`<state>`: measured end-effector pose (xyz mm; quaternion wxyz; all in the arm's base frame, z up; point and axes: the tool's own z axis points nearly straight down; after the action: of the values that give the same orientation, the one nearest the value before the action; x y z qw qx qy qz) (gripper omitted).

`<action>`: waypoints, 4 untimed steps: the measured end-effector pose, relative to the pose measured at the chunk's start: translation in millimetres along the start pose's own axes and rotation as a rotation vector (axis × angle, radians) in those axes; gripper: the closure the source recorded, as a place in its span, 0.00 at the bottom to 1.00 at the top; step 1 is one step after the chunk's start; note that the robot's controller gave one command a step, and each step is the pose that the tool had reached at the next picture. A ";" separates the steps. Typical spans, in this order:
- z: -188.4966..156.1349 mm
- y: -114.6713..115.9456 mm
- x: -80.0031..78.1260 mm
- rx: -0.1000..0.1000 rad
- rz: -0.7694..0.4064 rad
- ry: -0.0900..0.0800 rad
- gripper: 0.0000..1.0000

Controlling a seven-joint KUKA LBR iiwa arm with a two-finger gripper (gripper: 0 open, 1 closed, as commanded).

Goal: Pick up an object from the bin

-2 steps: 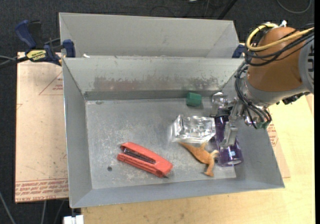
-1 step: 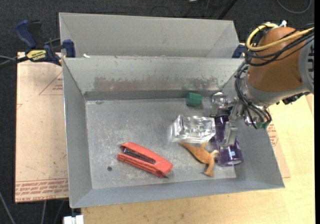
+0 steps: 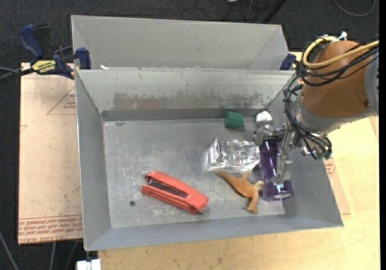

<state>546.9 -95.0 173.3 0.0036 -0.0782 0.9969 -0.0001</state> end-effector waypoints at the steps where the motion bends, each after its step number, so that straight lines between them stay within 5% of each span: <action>1: 77.8 -5.7 -28.4 -0.004 -0.334 -0.032 1.00; 3: 78.4 -1.7 -30.1 0.006 -0.349 -0.041 1.00; 4: 91.5 9.2 -4.8 0.013 -0.351 -0.069 0.00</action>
Offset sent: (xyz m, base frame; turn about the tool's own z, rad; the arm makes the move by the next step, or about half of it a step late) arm 0.0000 0.0000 0.0000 0.0000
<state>550.9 -85.1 81.8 0.0382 -0.2512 0.9672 -0.0046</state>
